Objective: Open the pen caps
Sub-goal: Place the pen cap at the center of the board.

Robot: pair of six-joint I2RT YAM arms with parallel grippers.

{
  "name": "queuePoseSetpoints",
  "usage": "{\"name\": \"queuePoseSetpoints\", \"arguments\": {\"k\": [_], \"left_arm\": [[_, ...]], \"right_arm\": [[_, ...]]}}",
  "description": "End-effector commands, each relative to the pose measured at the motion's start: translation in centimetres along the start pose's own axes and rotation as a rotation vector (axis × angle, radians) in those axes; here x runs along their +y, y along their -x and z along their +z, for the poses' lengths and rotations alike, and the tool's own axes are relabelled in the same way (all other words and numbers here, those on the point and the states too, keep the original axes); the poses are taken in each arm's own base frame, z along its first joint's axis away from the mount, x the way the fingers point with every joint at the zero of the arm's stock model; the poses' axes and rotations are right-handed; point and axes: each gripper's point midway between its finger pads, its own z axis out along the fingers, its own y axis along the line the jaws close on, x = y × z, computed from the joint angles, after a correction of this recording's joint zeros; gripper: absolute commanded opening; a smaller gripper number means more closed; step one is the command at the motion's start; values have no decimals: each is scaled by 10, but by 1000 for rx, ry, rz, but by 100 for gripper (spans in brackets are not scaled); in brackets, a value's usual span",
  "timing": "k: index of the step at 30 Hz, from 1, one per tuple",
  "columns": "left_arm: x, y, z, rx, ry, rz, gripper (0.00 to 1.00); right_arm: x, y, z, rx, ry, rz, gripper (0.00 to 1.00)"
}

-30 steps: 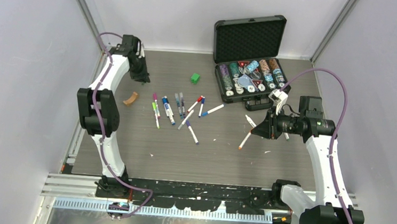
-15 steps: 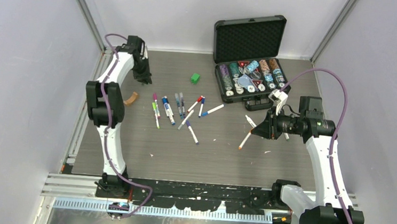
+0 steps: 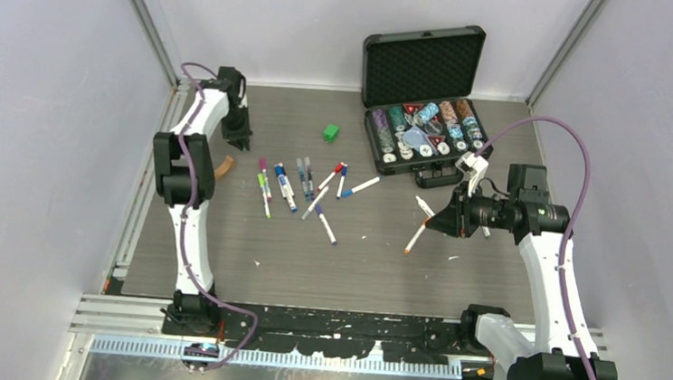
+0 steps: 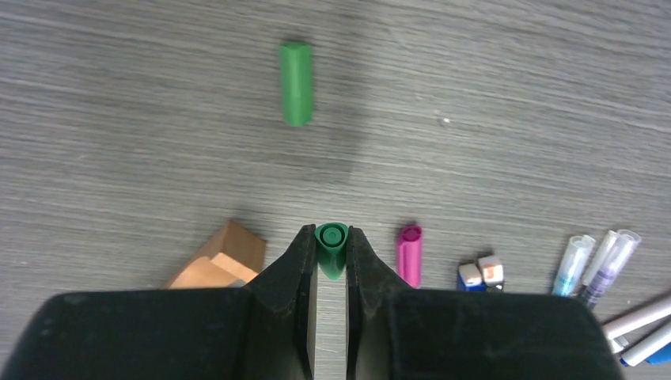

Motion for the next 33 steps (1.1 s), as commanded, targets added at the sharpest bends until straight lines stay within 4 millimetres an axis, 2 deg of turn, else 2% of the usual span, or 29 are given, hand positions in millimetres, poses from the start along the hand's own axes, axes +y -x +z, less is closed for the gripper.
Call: {"name": "queuePoseSetpoints", "arguments": {"k": [1,12,20,24,29,33], "left_arm": [[30,4,1,4,59,-31,2],[29,6,16,48,55,-40,2],[13,8,24,59,-26,-73,2],[11,11,31,62,-31,-88,2],[15,23,37,37,-2,-98,2],[13,43,36,-12,1,-120,2]], "right_arm": [[7,6,-4,-29,16,-46,0],[9,7,-5,-32,20,-52,0],[9,7,-5,-29,22,-48,0],[8,6,-5,-27,21,-45,0],[7,6,-4,-23,21,-42,0],[6,5,-4,-21,20,-40,0]]}}
